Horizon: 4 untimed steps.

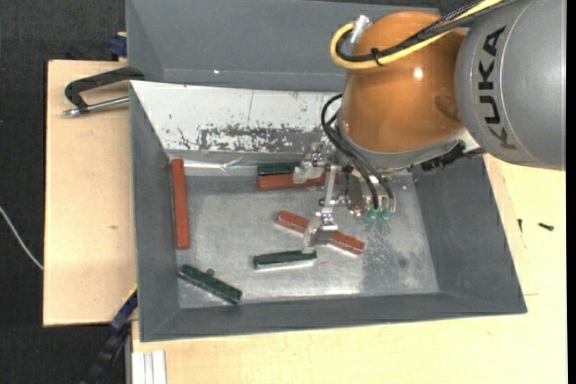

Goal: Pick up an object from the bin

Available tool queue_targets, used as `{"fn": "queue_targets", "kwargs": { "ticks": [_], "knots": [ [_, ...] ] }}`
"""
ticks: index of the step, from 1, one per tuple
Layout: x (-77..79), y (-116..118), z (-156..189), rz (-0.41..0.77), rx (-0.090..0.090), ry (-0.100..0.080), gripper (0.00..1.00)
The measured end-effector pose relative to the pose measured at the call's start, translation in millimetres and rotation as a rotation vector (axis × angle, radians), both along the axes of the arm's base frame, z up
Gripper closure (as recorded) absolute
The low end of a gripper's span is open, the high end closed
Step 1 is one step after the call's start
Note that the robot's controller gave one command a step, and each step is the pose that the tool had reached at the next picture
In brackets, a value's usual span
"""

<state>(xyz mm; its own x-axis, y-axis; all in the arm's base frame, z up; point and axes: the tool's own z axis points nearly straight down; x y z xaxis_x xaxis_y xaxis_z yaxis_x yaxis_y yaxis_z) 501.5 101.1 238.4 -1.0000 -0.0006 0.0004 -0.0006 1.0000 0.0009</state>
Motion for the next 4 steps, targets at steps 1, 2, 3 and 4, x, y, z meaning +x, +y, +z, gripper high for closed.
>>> {"fn": "queue_targets", "kwargs": {
  "ticks": [1, 2, 3, 4],
  "knots": [
    [0.3, -0.2, -1.2, -0.001, 0.0, -0.001, 0.0],
    [5.6, -7.6, -44.8, 0.038, -0.001, 0.004, 0.0],
    [5.6, -27.7, -144.8, -0.045, 0.001, 0.002, 1.0],
    [5.6, -27.7, -144.8, -0.045, 0.001, 0.002, 1.0]
  ]
}}
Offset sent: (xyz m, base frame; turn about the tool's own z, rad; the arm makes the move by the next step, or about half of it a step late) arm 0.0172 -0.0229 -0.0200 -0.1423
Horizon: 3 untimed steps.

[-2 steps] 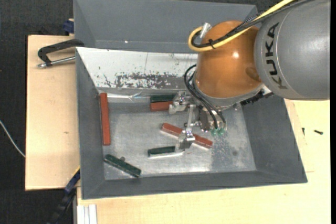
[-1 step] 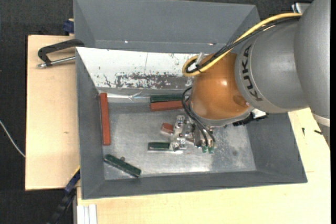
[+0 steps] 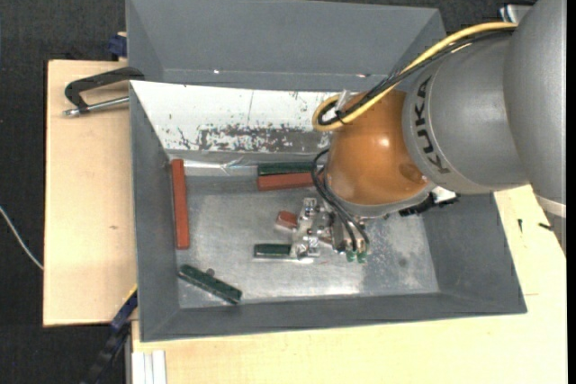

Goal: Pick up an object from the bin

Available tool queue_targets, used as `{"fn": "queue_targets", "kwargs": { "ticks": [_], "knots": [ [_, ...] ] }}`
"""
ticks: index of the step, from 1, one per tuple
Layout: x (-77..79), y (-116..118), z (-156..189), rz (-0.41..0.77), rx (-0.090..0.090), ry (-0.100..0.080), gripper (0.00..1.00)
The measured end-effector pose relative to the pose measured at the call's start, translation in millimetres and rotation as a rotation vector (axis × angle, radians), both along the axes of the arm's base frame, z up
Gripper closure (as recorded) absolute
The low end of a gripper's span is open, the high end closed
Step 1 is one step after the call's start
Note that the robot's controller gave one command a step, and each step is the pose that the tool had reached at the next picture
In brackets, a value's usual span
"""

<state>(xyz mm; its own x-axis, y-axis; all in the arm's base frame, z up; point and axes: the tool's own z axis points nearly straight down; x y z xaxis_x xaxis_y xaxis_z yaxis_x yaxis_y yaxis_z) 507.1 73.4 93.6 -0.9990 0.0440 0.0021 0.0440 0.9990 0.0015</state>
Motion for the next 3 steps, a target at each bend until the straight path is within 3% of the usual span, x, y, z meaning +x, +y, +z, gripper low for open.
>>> {"fn": "queue_targets", "kwargs": {
  "ticks": [1, 2, 3],
  "knots": [
    [13.1, 20.3, 91.6, 0.007, 0.0, -0.006, 1.0],
    [13.1, 20.1, 91.6, 0.007, 0.0, -0.006, 1.0],
    [9.4, 15.9, 115.1, -0.003, 0.0, -0.006, 1.0]
  ]
}}
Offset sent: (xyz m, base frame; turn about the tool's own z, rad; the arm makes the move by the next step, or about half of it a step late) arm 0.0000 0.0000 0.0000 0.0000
